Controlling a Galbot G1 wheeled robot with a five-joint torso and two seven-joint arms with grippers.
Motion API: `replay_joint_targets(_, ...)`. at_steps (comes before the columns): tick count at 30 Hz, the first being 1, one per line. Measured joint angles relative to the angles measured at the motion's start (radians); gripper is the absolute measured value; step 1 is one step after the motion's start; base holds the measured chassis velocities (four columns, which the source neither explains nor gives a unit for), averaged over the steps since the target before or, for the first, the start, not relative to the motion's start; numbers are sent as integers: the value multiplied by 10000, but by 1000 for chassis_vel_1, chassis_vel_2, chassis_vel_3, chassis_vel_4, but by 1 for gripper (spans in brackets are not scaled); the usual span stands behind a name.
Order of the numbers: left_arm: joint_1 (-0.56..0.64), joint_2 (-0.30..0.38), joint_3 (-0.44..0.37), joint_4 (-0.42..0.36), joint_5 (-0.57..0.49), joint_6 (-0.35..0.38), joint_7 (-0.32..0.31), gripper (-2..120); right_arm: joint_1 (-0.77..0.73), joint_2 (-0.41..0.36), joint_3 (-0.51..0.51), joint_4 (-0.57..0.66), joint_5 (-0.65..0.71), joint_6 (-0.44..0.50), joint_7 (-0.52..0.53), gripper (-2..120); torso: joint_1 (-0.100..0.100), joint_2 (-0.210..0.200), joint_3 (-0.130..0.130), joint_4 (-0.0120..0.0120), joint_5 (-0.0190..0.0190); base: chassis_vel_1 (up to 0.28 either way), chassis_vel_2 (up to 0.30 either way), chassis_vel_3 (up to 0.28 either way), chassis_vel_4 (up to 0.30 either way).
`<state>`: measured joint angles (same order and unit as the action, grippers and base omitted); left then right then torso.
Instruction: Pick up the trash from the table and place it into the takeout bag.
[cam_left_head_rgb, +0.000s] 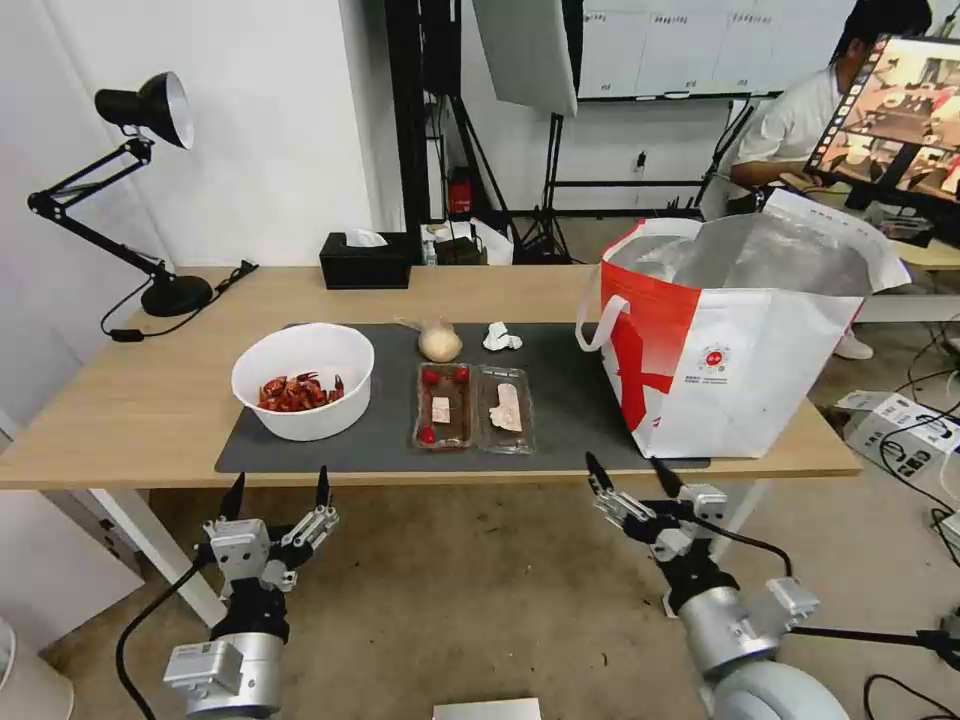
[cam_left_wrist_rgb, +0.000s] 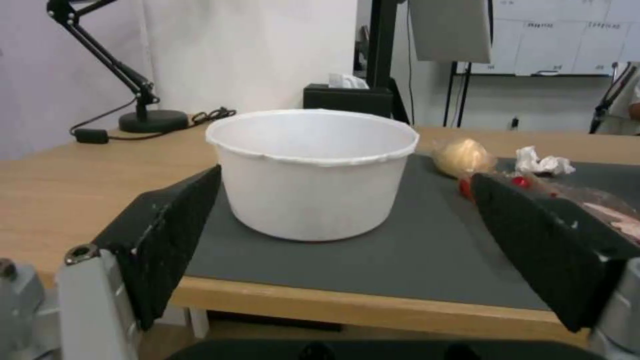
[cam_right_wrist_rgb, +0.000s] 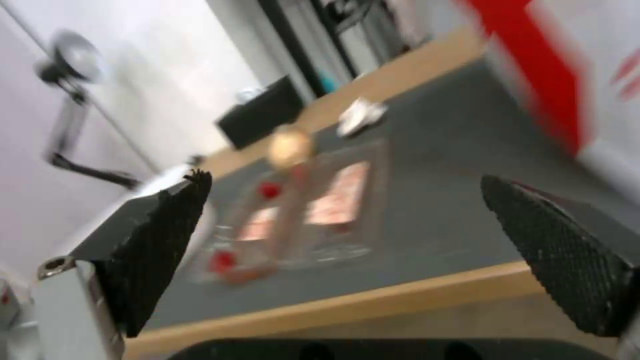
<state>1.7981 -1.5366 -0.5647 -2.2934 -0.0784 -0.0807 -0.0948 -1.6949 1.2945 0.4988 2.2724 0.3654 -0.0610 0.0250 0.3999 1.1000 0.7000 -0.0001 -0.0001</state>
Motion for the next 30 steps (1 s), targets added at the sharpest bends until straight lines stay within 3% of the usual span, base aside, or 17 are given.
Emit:
replay_joint_targets(1, 0, 0, 0, 0, 0, 0, 0, 100, 0, 0, 0, 0, 0, 0, 0, 100, 0, 0, 0, 0, 0, 0, 0, 0, 0)
replay_joint_targets(2, 29, 47, -69, -15, -3, -3, 2, 100, 262, -240, -461, 141, 1815, -344, 325, 100, 0, 0, 0, 0, -1, 0, 0, 0, 0)
replay_joint_targets(4, 36, 100, -145, -16, -5, -4, 3, 100, 683, -397, -856, 156, 3258, -665, 649, 100, 0, 0, 0, 0, 0, 0, 0, 0, 0)
replay_joint_targets(6, 38, 113, -158, -15, -6, -4, 4, 100, 789, -414, -952, 156, 3609, -725, 737, 100, 1, -1, 0, 2, 1, 0, 0, 0, 0)
replay_joint_targets(8, 67, 196, -273, -13, -35, -4, 146, 100, 1735, -385, -1778, 149, 7387, -1115, 1929, 100, 0, 0, 0, 2, 0, 0, 0, 0, 0)
replay_joint_targets(9, 67, 196, -273, -13, -35, -4, 146, 100, 1735, -385, -1778, 149, 7387, -1115, 1929, 100, 0, 0, 0, 2, 0, 0, 0, 0, 0)
replay_joint_targets(11, 116, 171, -341, -43, 53, -4, 434, 100, 2685, 86, -2456, -102, 10328, -1149, 3315, 100, 0, 0, 0, 2, -1, 0, 0, 0, 0)
replay_joint_targets(15, 180, 91, -493, -54, 108, 1, 529, 100, 3472, 773, -3034, -653, 11077, -980, 4201, 100, 1, 0, 0, 2, 0, 0, 0, 0, 0)
replay_joint_targets(21, 244, 147, -791, 56, 81, 20, 542, 100, 4479, 1759, -3611, -1831, 11098, -587, 5198, 100, 0, -1, 1, 1, -1, 0, 0, 0, 0)
replay_joint_targets(30, 260, 166, -840, 217, 64, 23, 524, 100, 4891, 2394, -3874, -2591, 10594, -333, 5547, 100, 1, -1, 1, 1, -1, 0, 0, 0, 0)
